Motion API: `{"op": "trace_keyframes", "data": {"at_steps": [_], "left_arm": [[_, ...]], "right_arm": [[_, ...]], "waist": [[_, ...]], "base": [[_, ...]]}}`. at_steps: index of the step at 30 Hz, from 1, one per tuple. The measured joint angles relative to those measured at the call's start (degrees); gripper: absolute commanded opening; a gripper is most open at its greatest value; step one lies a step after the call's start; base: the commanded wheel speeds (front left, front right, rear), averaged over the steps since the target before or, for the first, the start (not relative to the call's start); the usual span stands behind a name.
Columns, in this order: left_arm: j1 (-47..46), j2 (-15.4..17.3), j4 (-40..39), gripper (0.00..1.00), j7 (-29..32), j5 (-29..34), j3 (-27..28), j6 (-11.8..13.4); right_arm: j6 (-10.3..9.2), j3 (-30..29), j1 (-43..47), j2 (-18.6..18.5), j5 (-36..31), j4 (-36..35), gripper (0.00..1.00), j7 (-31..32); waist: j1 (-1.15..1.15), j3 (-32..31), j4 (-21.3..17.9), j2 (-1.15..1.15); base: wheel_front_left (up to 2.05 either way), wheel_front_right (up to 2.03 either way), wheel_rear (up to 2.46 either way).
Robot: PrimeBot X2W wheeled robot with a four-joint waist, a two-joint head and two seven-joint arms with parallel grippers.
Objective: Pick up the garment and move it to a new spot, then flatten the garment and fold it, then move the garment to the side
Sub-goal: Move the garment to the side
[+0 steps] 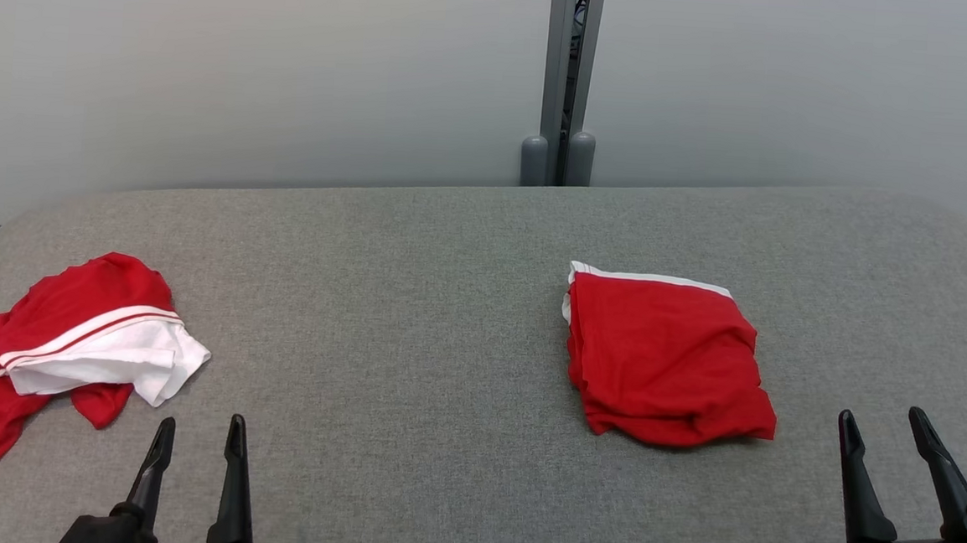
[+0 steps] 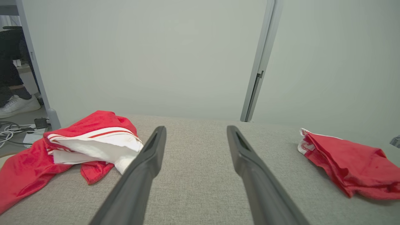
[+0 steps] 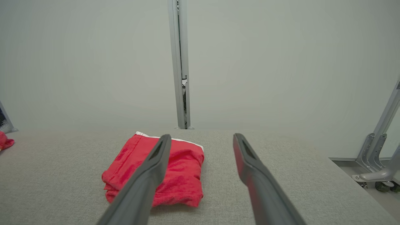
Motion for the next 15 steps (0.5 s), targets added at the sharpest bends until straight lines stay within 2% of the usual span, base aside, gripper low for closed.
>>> {"op": "trace_keyframes", "data": {"at_steps": [7,11,15], "left_arm": [[-0.35,0.00,0.10,1.00,0.00,0.08,-0.24,-0.10],[-0.97,0.01,0.07,1.00,0.00,0.08,-1.20,-0.10],[-1.79,-0.01,-0.12,1.00,0.00,0.07,-2.37,-0.12]], "right_arm": [[0.00,0.40,-1.16,0.29,1.27,0.74,1.00,0.00],[0.00,0.32,-3.50,0.29,5.10,5.69,1.00,0.15],[0.00,2.12,-9.49,-1.35,8.75,11.52,1.00,7.21]], "waist": [[0.00,0.31,0.57,0.00],[0.00,0.99,1.25,0.00],[0.00,2.57,2.24,0.00]], "base": [[0.00,0.00,0.00],[0.00,0.00,0.00],[0.00,0.00,0.00]]}}
